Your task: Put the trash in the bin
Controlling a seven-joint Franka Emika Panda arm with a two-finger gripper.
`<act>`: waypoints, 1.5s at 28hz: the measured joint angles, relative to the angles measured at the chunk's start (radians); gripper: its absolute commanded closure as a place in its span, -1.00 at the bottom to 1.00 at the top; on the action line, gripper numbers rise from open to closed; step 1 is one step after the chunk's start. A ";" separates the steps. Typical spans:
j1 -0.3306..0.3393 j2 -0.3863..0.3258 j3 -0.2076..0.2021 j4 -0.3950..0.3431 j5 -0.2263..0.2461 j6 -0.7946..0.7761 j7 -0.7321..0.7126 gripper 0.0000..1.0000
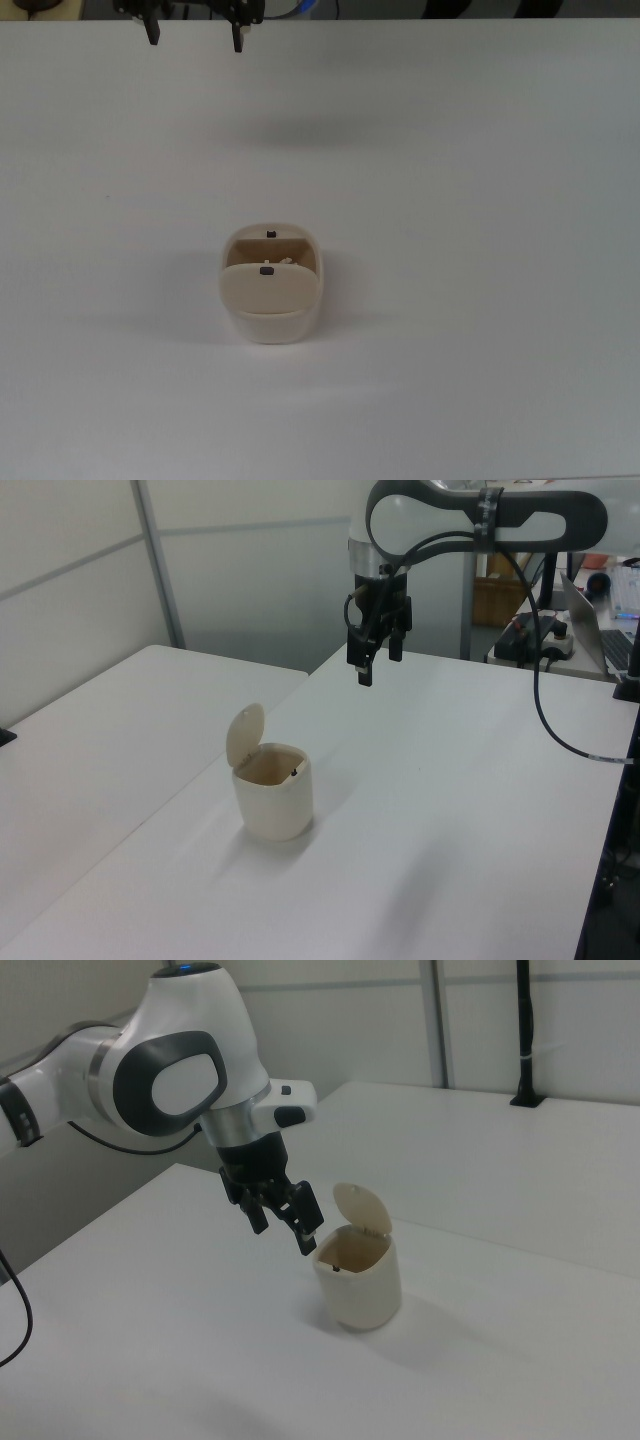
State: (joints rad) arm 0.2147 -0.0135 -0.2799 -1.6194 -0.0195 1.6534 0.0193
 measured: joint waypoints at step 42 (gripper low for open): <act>-0.227 -0.003 0.243 -0.035 0.000 0.038 -0.001 -1.00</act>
State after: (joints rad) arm -0.0126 -0.0165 -0.0369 -1.6541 -0.0195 1.6910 0.0180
